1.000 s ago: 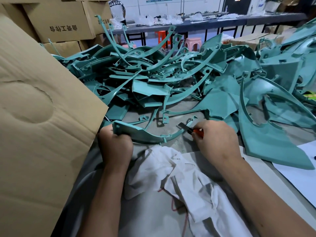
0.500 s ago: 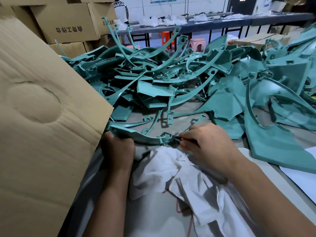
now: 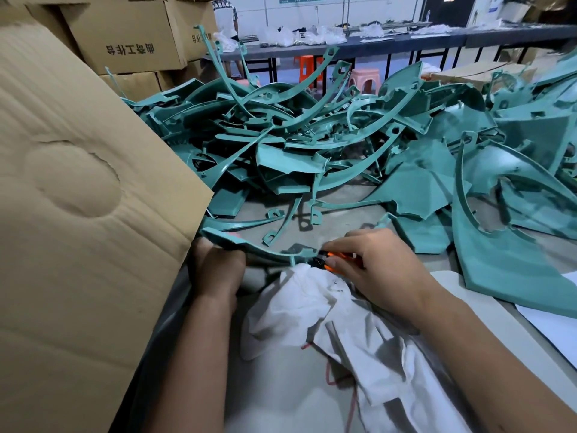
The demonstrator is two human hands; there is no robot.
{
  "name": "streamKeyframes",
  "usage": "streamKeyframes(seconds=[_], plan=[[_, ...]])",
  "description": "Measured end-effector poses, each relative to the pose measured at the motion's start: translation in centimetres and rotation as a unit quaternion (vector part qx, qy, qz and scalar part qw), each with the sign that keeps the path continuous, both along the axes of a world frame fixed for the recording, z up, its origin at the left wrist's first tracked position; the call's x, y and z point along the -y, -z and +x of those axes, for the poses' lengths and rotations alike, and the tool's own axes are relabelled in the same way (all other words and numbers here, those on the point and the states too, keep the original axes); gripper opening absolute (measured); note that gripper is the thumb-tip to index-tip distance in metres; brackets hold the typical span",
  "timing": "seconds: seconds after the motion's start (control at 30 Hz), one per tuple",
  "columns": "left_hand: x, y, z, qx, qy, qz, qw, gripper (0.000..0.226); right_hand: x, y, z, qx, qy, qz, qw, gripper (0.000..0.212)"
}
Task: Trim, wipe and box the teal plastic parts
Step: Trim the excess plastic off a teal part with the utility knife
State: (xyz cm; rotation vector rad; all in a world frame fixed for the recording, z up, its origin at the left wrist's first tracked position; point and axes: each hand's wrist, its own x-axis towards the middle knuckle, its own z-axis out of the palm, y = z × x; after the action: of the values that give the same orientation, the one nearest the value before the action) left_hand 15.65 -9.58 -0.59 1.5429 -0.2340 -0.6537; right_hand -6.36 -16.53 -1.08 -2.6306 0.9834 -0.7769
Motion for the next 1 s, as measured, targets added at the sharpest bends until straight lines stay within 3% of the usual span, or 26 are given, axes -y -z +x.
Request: streamKeyframes(seconds=[0.07, 0.1, 0.17, 0.27, 0.37, 0.5, 0.57, 0.67, 0.8, 1.0], plan=[[0.0, -0.5, 0.4, -0.118, 0.019, -0.053, 0.991, 0.019, 0.0, -0.1, 0.2, -0.007, 0.016, -0.013, 1.000, 0.019], [-0.1, -0.8, 0.6, -0.177, 0.036, -0.081, 0.980, 0.024, 0.1, -0.1, 0.2, -0.006, 0.030, -0.031, 0.999, 0.018], [-0.5, -1.0, 1.1, -0.244, 0.076, -0.106, 0.961, 0.061, 0.1, -0.1, 0.2, -0.009, 0.059, -0.062, 0.996, 0.017], [-1.0, -0.9, 1.3, -0.238, 0.128, -0.101, 0.958, 0.092, 0.0, -0.2, 0.2, -0.010, 0.074, -0.072, 0.995, 0.017], [-1.3, -1.6, 0.8, -0.194, 0.185, -0.108, 0.957, 0.087, -0.3, -0.5, 0.2, -0.017, 0.065, -0.084, 0.994, 0.020], [-1.4, -2.0, 0.5, -0.186, 0.194, -0.084, 0.960, 0.099, -0.6, -0.9, -0.1, -0.027, 0.053, -0.075, 0.995, 0.024], [-1.6, -2.2, 0.5, -0.203, 0.198, -0.094, 0.954, 0.085, -0.5, -1.0, -0.4, -0.029, 0.058, -0.077, 0.995, 0.025], [-1.9, -2.4, 0.4, -0.196, 0.202, -0.145, 0.949, 0.029, -0.3, -1.2, -0.7, -0.027, 0.071, -0.077, 0.994, 0.023], [-1.8, -2.0, -0.2, -0.128, 0.182, -0.159, 0.962, 0.002, -0.2, -1.4, -1.0, 0.023, 0.062, -0.041, 0.997, 0.019], [-0.8, -1.3, 0.2, -0.135, 0.245, -0.323, 0.904, 0.020, -0.9, -2.1, -0.5, 0.148, 0.096, -0.096, 0.980, 0.024]])
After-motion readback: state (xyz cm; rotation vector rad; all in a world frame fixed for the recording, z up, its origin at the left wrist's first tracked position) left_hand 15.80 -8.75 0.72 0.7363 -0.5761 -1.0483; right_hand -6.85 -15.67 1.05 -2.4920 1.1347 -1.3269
